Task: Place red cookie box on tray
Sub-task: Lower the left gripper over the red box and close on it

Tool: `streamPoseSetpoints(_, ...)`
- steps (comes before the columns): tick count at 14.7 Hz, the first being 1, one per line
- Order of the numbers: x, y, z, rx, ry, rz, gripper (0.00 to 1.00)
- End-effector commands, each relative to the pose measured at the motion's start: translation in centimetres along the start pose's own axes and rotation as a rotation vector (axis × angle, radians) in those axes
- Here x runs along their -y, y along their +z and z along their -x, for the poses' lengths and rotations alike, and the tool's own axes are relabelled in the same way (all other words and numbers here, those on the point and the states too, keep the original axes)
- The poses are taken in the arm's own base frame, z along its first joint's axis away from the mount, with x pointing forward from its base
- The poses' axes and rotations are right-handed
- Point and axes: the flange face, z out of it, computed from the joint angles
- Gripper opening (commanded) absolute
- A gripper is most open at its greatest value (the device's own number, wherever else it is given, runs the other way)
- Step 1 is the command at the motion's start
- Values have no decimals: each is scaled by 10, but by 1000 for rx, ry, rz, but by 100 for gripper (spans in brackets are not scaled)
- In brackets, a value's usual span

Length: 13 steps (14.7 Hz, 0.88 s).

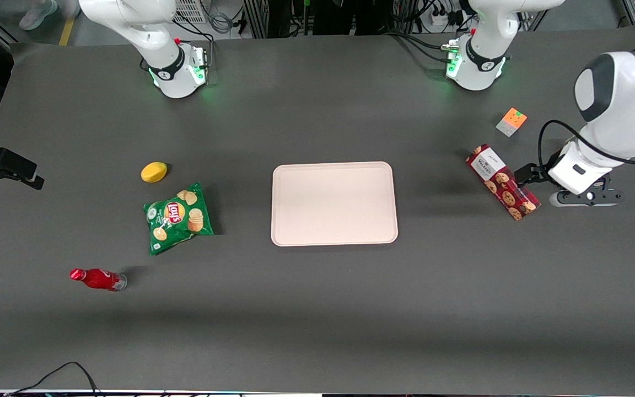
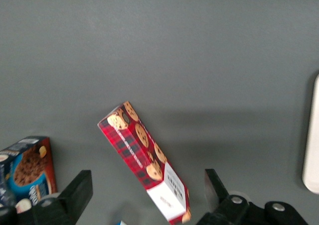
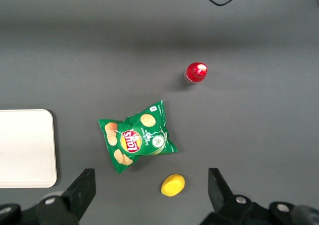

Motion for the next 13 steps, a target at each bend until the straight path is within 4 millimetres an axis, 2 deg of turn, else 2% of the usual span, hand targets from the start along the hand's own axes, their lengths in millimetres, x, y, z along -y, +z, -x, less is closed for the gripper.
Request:
streamPoseSetpoints(1,15,46,25,-48,-117,2,100)
streamPoseSetpoints(7,15,75,37,32,-532,77,100)
streamPoseSetpoints(10,16,93,35,67,-641,72,100)
streamPoseSetpoints(13,39,106,36,85,-697,70,100)
